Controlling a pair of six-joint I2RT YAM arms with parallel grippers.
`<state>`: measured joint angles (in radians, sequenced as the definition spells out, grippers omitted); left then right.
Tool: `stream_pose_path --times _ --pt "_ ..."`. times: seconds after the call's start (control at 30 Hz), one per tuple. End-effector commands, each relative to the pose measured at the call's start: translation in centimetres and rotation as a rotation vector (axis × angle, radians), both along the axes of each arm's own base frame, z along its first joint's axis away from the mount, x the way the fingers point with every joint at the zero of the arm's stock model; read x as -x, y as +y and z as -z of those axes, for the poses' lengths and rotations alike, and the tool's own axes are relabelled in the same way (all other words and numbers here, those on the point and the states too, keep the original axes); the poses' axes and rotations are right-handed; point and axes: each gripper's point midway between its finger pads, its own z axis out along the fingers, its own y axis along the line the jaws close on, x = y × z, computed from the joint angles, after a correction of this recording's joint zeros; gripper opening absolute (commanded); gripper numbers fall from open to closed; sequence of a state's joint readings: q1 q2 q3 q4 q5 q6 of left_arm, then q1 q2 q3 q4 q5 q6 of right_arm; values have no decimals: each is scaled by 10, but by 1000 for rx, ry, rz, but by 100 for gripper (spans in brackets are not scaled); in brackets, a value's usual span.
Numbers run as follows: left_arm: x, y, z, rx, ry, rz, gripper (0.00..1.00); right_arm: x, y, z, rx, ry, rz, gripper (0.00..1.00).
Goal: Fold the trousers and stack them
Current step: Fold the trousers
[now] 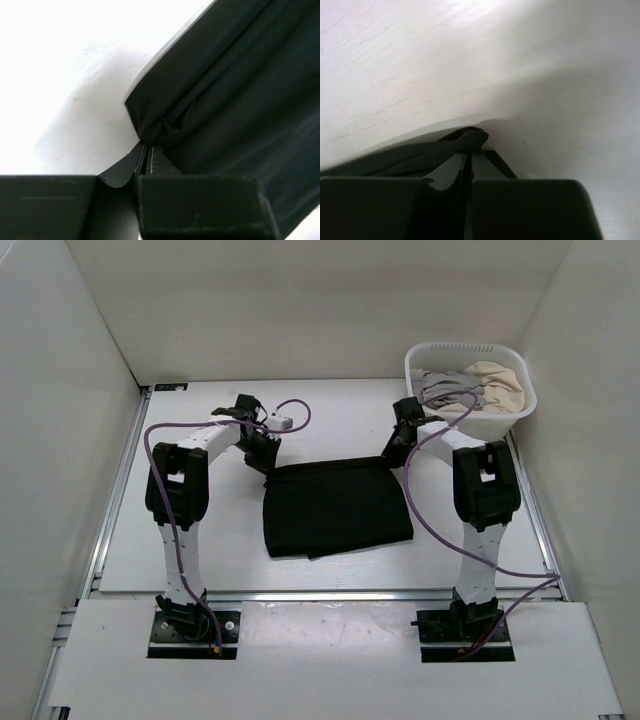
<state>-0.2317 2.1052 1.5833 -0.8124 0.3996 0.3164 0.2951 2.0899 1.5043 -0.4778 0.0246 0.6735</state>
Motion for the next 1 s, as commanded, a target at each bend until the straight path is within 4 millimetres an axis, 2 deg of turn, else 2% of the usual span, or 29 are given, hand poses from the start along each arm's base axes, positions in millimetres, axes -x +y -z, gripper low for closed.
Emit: stream_pose_path --times 0.0,0.07,0.23,0.27,0.33,0.37,0.4,0.43,0.47,0.5,0.57,0.6,0.63,0.7,0.73,0.8,0.87,0.9,0.97 --pt "-2 2 -36 17 -80 0 14 -19 -21 -25 -41 -103 258 0" --pt "-2 2 -40 20 -91 0 14 -20 -20 -29 -54 -117 269 0" --pt "-14 -1 -39 24 -97 -8 15 -19 -15 -19 -64 -84 243 0" --pt "-16 -1 -38 24 -96 -8 18 -17 -15 -18 -61 -76 243 13" --pt "-22 -1 -43 19 -116 -11 30 -19 -9 -26 -70 -92 218 31" --pt "-25 0 -45 12 -128 -14 47 -18 -12 -29 -56 -98 215 46" --pt "-25 0 -45 12 -128 -14 56 -15 -10 -36 -50 -107 211 53" --pt "-29 1 -49 5 -142 -18 61 -15 -16 -40 -24 -118 226 60" --pt "-35 2 -54 -4 -165 -24 65 -9 -15 -44 0 -117 214 71" --pt "-37 2 -58 -3 -170 -24 75 -8 -14 -59 3 -148 214 76" --pt "-49 4 -72 -20 -214 -36 88 -3 -18 -70 33 -167 211 86" --pt "-54 7 -78 -15 -227 -53 97 3 -23 -83 65 -188 210 95" --pt "-56 10 -88 -24 -248 -60 100 5 -27 -89 82 -198 208 99" --pt "-66 17 -117 -28 -325 -84 100 18 -34 -106 130 -211 167 99" --pt "-68 23 -124 -36 -342 -100 100 23 -34 -110 148 -212 147 99" --pt "-70 35 -156 -45 -418 -132 100 42 -44 -117 196 -198 93 99" --pt "-66 53 -166 -68 -430 -177 100 55 -48 -117 219 -188 24 99" --pt "-59 64 -171 -80 -438 -201 100 73 -49 -113 205 -161 -8 99" --pt "-50 78 -173 -97 -437 -229 100 91 -50 -114 184 -161 -41 99"
